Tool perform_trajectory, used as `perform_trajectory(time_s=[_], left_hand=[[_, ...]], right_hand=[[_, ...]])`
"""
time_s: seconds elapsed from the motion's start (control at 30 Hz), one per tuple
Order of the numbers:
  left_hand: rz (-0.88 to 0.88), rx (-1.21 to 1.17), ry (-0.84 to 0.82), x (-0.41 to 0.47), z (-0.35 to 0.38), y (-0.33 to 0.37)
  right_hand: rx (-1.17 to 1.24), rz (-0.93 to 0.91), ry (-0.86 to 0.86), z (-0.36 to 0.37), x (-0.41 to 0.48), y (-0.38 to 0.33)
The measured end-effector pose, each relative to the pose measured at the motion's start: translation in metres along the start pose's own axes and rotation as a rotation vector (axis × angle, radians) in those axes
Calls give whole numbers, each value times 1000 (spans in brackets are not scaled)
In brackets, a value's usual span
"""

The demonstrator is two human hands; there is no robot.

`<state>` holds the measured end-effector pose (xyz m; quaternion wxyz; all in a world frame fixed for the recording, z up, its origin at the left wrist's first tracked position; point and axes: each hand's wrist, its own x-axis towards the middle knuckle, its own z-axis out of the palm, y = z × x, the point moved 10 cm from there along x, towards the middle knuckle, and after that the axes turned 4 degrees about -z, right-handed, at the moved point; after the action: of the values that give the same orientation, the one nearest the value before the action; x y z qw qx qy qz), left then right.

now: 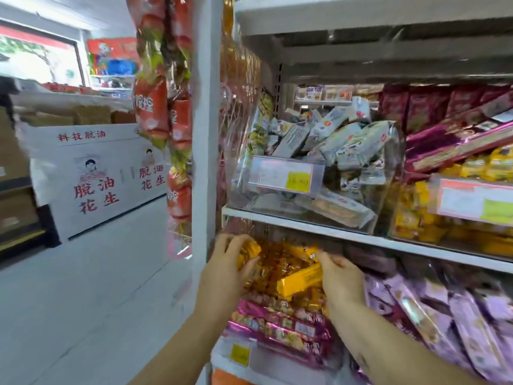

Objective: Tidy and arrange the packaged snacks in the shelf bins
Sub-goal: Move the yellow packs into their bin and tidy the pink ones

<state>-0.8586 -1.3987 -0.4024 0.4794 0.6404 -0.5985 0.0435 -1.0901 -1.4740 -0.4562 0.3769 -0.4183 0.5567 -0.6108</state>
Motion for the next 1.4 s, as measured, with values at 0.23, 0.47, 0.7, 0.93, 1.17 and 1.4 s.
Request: perform_trajectory(time_s=[0.23,0.47,0.7,0.93,1.17,1.4], left_hand=[[-175,-77,-283,6,76,-35],[-170,353,-585,-8,100,-58],[-224,236,-285,5,75,-45],[-264,85,-515,1,113,-44],[-108,145,-517,0,93,-15],[127,-32,-440,-4,22,95]], right_hand=[[-68,143,-102,30,14,33],[-618,-108,-396,45,13,28],[-1117,-541,-551,46,-16,-7],[-1064,-598,-526,38,-13,-13],[-1052,-633,-600,30,-20,-29],[-944,-719,-737,-2,-65,-91]])
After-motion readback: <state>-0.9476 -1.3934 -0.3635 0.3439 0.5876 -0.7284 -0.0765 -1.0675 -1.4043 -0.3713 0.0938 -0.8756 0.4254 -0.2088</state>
